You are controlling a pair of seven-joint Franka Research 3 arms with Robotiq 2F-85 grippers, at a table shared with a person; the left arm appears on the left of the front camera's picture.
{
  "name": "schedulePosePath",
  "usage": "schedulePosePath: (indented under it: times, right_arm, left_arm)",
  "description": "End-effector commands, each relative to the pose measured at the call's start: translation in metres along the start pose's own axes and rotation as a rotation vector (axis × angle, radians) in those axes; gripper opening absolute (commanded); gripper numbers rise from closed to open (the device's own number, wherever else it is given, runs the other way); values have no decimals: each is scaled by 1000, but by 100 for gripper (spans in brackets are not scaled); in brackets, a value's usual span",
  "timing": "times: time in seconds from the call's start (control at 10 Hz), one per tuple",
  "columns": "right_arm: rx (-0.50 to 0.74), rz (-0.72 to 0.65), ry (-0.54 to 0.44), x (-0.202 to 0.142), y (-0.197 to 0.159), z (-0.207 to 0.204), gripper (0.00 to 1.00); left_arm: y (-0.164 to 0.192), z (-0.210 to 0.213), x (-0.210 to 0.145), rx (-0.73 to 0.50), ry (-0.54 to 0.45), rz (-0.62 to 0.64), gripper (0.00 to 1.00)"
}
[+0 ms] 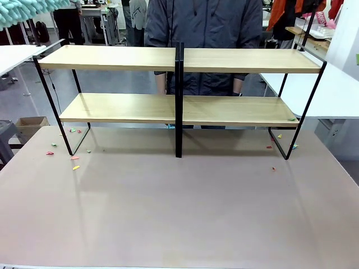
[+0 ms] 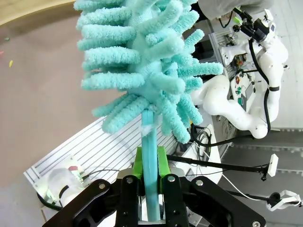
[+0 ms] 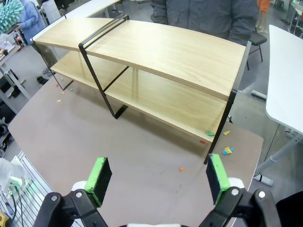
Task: Clean the shelves.
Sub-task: Place the Duster on the table.
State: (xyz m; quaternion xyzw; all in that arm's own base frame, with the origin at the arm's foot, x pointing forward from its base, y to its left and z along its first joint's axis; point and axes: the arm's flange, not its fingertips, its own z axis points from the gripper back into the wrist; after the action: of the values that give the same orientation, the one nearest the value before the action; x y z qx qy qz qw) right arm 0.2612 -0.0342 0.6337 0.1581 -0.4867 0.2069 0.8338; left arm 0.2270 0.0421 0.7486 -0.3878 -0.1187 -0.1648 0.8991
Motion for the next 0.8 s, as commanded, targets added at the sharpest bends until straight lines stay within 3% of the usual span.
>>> schedulePosePath:
  times: [0.0, 0.1, 0.2, 0.3, 0.4, 0.5, 0.7]
  right_arm:
    - [4, 0, -4, 0, 0, -1, 100]
    - [0, 0, 0, 0, 0, 0, 100]
    - [178, 107, 87, -9, 2, 10, 100]
    - [265, 119, 180, -31, 14, -7, 100]
    - [431, 75, 203, -56, 25, -30, 100]
    - [502, -18, 228, -87, 41, -64, 100]
    - [654, -331, 227, -138, 66, -100, 100]
  left_arm:
    - [-3, 3, 0, 9, 5, 9, 12]
    - [0, 0, 0, 0, 0, 0, 12]
    - [3, -18, 0, -209, 345, -225, 12]
    - [16, -45, -10, -302, 568, -298, 12]
    - [32, -70, -29, -354, 659, -281, 12]
    - [56, -106, -52, -391, 751, -207, 12]
    - [97, -169, -81, -431, 851, -54, 12]
